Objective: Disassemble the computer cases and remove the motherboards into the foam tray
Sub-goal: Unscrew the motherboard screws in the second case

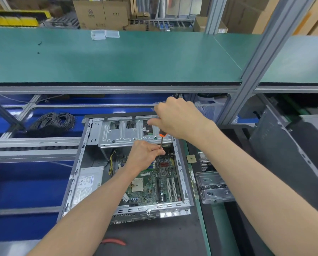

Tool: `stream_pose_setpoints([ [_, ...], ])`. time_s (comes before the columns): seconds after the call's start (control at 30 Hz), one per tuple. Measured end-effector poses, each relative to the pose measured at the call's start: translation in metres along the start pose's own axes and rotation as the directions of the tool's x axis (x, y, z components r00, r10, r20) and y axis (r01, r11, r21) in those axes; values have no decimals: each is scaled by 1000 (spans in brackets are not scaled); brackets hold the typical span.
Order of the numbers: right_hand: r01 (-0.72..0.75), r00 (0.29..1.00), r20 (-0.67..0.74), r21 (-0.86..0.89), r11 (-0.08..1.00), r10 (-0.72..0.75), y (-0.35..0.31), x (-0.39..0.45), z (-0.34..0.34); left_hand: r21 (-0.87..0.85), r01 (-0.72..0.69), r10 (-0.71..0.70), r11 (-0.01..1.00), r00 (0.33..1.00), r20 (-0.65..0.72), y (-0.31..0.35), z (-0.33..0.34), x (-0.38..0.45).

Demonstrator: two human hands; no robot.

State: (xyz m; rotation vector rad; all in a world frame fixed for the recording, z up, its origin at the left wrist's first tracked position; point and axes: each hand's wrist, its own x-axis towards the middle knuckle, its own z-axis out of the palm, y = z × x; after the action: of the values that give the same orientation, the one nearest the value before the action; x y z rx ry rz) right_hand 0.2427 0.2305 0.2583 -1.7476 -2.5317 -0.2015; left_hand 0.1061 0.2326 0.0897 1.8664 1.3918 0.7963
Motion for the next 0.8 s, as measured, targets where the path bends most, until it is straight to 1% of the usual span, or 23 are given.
stream_pose_setpoints([
  [0.07, 62, 998, 23, 70, 996, -63, 2, 0, -1, 2, -4, 4, 1000, 1000, -5, -1, 1, 1],
  [0.13, 154, 984, 66, 163, 975, -166, 6, -1, -4, 18, -18, 18, 1000, 1000, -9, -2, 2, 0],
  [0.23, 200, 953, 154, 334, 921, -262, 11, -5, -12, 53, -26, 27, 998, 1000, -14, -3, 2, -5],
  [0.27, 209, 950, 147, 355, 911, -275, 10, -6, -13, 61, -29, 30, 998, 999, -18, -3, 2, -7],
  [0.3, 200, 958, 129, 335, 921, -255, 8, -7, -11, 71, -29, 31, 997, 999, -19, -3, 2, -7],
  [0.37, 154, 984, 64, 180, 971, -168, 4, -5, -6, 77, -13, 14, 997, 1000, -15, -3, 3, -8],
  [0.4, 112, 991, 59, 96, 989, -117, 2, -4, -4, 76, -8, 9, 997, 1000, -12, -3, 2, -8],
  [0.43, 84, 995, 53, 60, 995, -87, 0, -2, -3, 79, -11, 12, 997, 1000, -12, -4, 2, -8],
  [0.5, 111, 991, 58, 117, 987, -119, -1, 2, -2, 90, -28, 30, 996, 999, -23, -5, 2, -7],
  [0.6, 209, 967, 98, 227, 951, -236, 1, 3, -6, 113, -31, 34, 993, 999, -30, -9, 3, -7],
  [0.7, 232, 943, 138, 376, 897, -302, 3, -3, -12, 90, -19, 22, 996, 999, -34, -14, 6, -7],
  [0.73, 225, 949, 122, 381, 897, -290, 3, -5, -12, 85, -13, 16, 996, 999, -37, -14, 6, -7],
  [0.77, 211, 962, 97, 332, 919, -256, 2, -5, -9, 89, -9, 12, 996, 999, -36, -15, 7, -6],
  [0.8, 192, 976, 51, 246, 950, -210, 1, -5, -7, 99, -4, 7, 995, 999, -34, -14, 7, -5],
])
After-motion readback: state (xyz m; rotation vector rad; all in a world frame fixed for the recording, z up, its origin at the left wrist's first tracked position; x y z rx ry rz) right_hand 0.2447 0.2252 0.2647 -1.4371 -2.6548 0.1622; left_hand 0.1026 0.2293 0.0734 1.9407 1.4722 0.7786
